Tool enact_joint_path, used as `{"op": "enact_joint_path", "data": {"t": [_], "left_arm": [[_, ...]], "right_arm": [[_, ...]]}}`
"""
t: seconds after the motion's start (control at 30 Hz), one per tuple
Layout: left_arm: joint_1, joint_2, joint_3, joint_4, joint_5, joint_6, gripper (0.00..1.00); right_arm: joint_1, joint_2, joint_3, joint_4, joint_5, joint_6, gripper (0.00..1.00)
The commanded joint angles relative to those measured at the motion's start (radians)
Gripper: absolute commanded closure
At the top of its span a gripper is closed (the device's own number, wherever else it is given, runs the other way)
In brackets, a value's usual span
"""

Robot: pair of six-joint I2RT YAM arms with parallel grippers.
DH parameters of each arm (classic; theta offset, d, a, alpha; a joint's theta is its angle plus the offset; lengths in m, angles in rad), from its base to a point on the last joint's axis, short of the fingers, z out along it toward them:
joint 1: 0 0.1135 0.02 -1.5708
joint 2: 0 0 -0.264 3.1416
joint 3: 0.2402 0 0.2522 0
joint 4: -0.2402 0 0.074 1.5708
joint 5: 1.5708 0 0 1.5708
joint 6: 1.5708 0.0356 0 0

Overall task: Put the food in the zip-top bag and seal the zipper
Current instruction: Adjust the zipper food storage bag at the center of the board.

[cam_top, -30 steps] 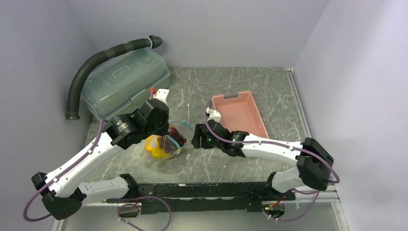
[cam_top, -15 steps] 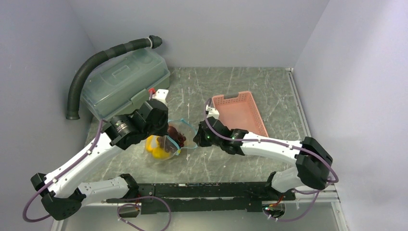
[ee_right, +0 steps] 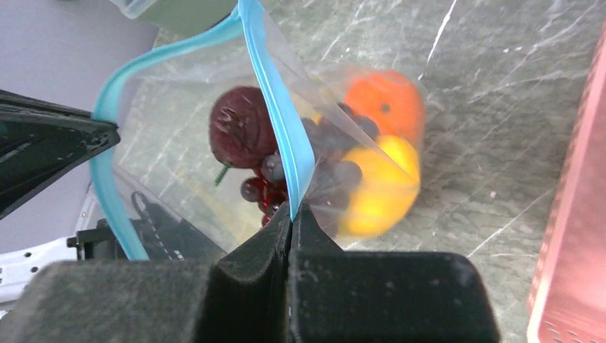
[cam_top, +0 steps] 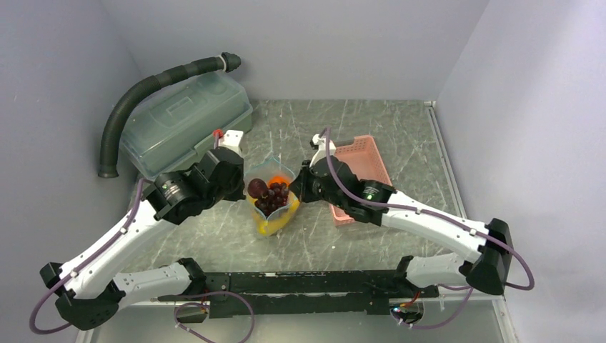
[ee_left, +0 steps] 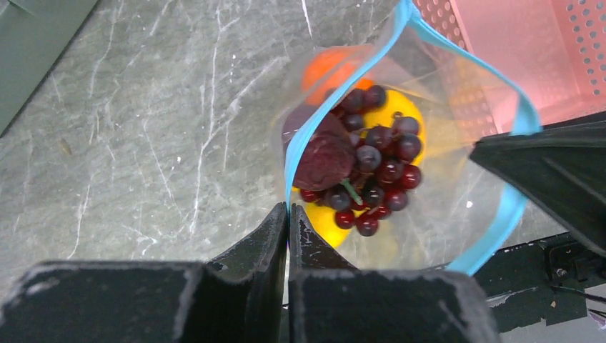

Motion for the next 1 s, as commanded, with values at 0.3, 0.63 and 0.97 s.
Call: {"op": "enact_joint_path", "data": {"t": [0.3,0.63,0.97], "left_arm": [[0.007,-0.02,-0.109,0.117,-0.024,-0.033,0.89],[0.015,0.05,-0.193,0.185,0.026,-0.059,0.78],[0.014,0.019,-0.078,0.142,0.033,-0.032,0.58]], "right_arm": [[-0.013,-0.019,-0.06,-0.003,0.094,-0.018,1.0],[-0.032,0.037,-0.142,0.029,0.063,0.014,1.0],[-0.031,-0.033,-0.09,0.02,0.03,-0.006,1.0]]}}
